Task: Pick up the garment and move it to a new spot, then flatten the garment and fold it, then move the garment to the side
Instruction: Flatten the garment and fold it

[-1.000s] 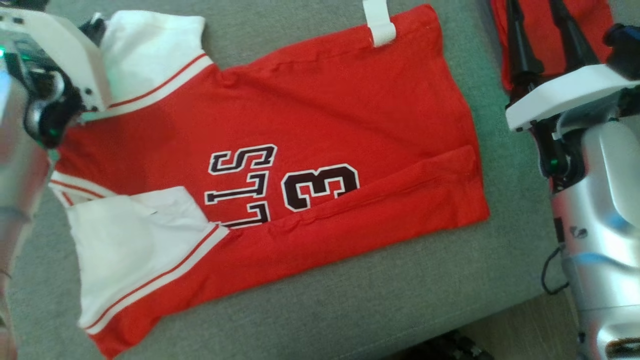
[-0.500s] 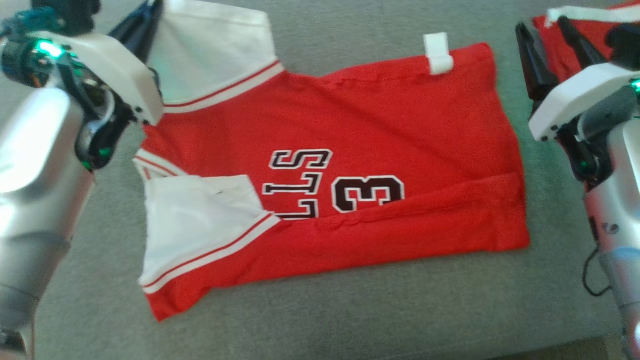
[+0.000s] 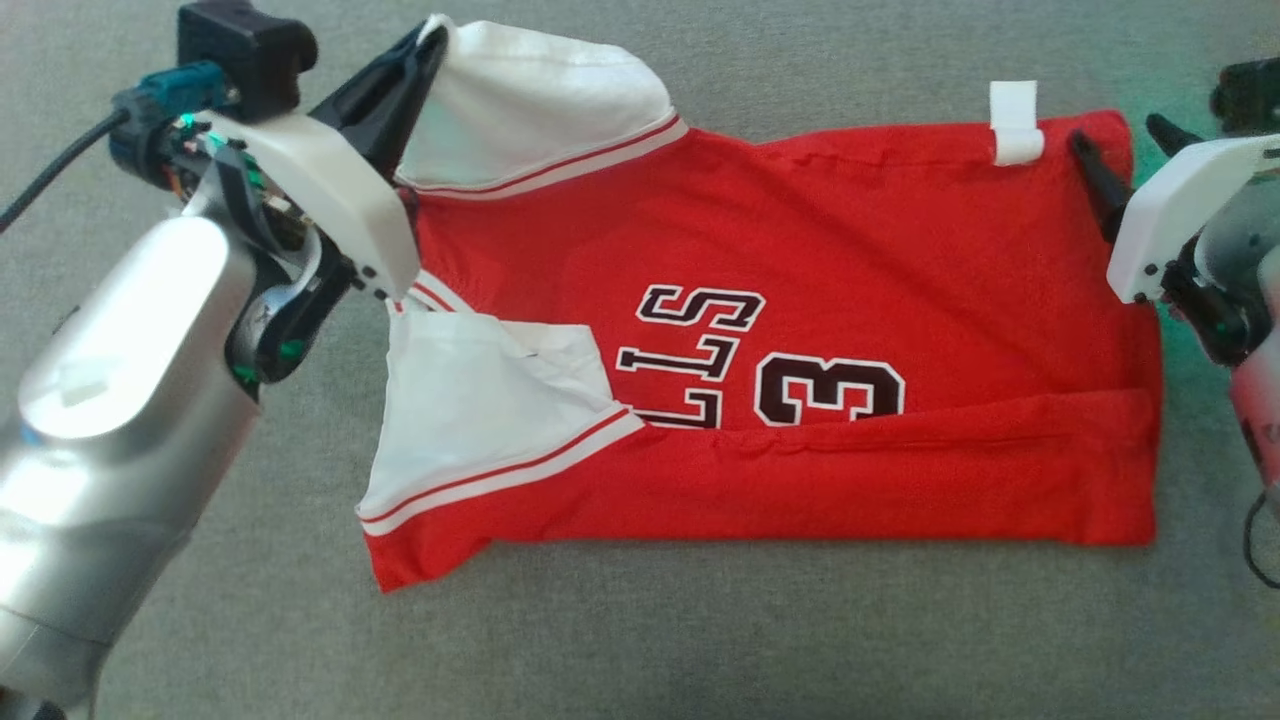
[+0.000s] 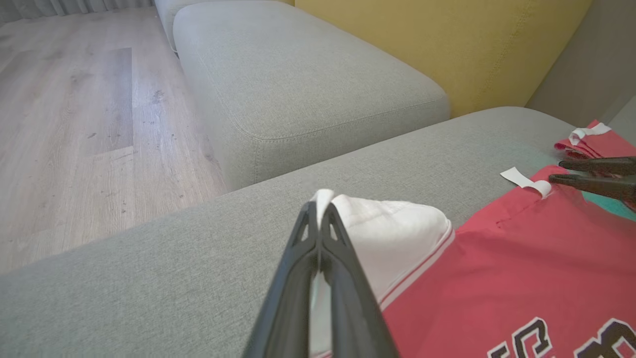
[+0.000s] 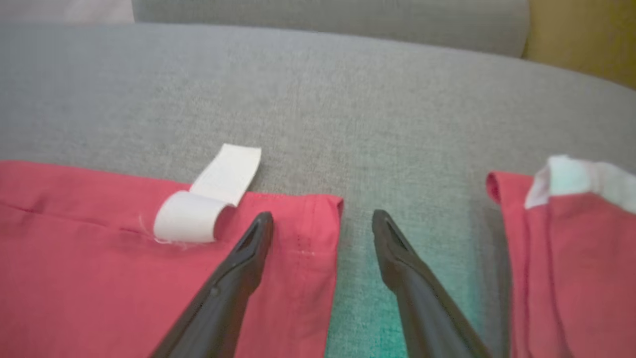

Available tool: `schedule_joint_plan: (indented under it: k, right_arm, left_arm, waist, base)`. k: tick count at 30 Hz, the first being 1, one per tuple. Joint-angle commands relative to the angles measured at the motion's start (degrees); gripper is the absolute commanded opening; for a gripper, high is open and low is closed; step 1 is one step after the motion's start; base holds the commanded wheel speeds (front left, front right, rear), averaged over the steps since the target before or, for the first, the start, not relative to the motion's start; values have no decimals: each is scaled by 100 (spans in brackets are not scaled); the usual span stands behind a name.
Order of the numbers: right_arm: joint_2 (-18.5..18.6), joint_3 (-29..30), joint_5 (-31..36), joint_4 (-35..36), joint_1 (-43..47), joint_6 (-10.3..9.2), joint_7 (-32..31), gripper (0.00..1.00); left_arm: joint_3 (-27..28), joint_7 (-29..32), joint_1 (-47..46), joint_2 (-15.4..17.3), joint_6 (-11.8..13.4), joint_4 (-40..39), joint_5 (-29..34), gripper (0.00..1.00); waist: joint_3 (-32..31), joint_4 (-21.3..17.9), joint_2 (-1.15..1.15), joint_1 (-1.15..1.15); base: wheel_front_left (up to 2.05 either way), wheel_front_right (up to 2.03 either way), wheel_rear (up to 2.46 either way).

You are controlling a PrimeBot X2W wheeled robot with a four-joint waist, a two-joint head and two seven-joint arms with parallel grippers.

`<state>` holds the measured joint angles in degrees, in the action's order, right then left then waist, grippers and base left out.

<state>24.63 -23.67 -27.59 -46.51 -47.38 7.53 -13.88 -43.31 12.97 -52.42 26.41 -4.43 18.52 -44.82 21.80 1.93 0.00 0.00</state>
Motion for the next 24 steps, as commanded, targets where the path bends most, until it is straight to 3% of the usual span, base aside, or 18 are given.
schedule_joint_plan:
  k: [1,10,11,12,13,17,24]
  right_arm:
    - [138,-143,-46,-49,-156,-4,-90,100]
    - [115,-665,-336,-549,-431,-4,-531,100]
    - [118,-742,-398,-578,-449,-4,-608,83]
    - [122,-808,-465,-603,-463,-4,-672,25]
    - [129,-868,-535,-620,-475,-4,-724,0]
    - [186,-998,-807,-602,-556,-4,-651,0]
    - [191,-1007,-1175,-465,-859,-4,114,0]
  left_arm:
    - [194,38,-169,226,71,-236,-11,0]
    - [185,93,-318,201,126,-301,14,0]
    - [186,94,-340,197,129,-286,16,0]
    - [186,93,-361,192,132,-269,20,0]
    - [185,91,-381,184,134,-250,23,0]
    - [182,69,-434,160,133,-158,26,0]
    - [288,-142,-466,196,166,188,11,0]
  waist:
    - [56,48,0,0]
    - [209,108,0,0]
    - [225,108,0,0]
    - [237,109,0,0]
    - [245,110,0,0]
    - [240,95,0,0]
    - [134,-31,0,0]
  base:
    - [0,0,0]
    - [0,0,0]
    - [0,0,0]
    - [0,0,0]
    - [0,0,0]
    - [0,0,0]
    - [0,0,0]
